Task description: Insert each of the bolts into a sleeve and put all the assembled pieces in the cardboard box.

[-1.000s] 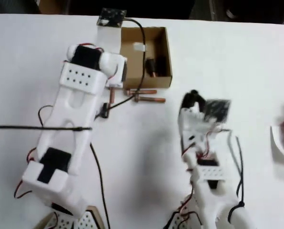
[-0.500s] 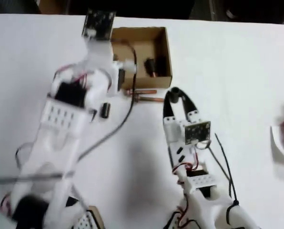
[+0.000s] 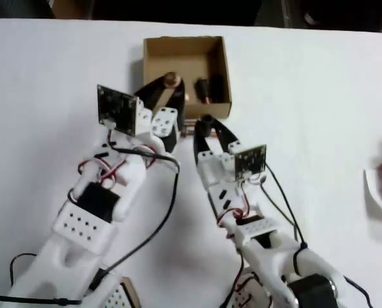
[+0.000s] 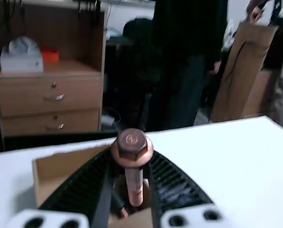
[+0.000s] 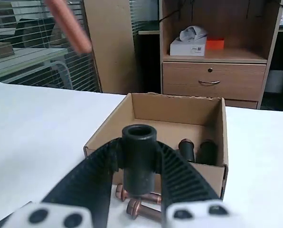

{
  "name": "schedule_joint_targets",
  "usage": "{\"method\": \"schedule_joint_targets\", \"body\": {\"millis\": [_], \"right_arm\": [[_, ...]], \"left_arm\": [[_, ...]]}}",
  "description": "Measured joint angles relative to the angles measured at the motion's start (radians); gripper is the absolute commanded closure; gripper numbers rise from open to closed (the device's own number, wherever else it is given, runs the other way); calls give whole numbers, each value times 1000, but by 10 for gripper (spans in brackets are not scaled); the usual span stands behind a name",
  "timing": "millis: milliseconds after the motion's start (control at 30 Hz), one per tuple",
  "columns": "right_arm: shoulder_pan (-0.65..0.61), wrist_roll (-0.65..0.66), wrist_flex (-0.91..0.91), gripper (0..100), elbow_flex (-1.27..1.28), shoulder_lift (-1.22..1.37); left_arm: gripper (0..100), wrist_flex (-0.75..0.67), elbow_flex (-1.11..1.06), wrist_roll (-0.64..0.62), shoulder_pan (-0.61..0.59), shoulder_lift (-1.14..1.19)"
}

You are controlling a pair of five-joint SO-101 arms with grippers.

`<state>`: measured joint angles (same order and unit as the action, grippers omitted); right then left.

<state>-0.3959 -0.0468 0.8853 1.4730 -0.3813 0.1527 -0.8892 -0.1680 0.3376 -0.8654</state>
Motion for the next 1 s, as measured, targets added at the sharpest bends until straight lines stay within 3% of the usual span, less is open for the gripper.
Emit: {"method": "schedule_joint_targets", "body": {"millis": [600, 1000], "right_arm": [[-6, 126, 516, 978, -77, 483], [-6, 129, 560, 978, -78, 493]], "left_arm": [[973, 114, 8, -35, 80, 49], [973, 141, 78, -57, 80, 164]]}}
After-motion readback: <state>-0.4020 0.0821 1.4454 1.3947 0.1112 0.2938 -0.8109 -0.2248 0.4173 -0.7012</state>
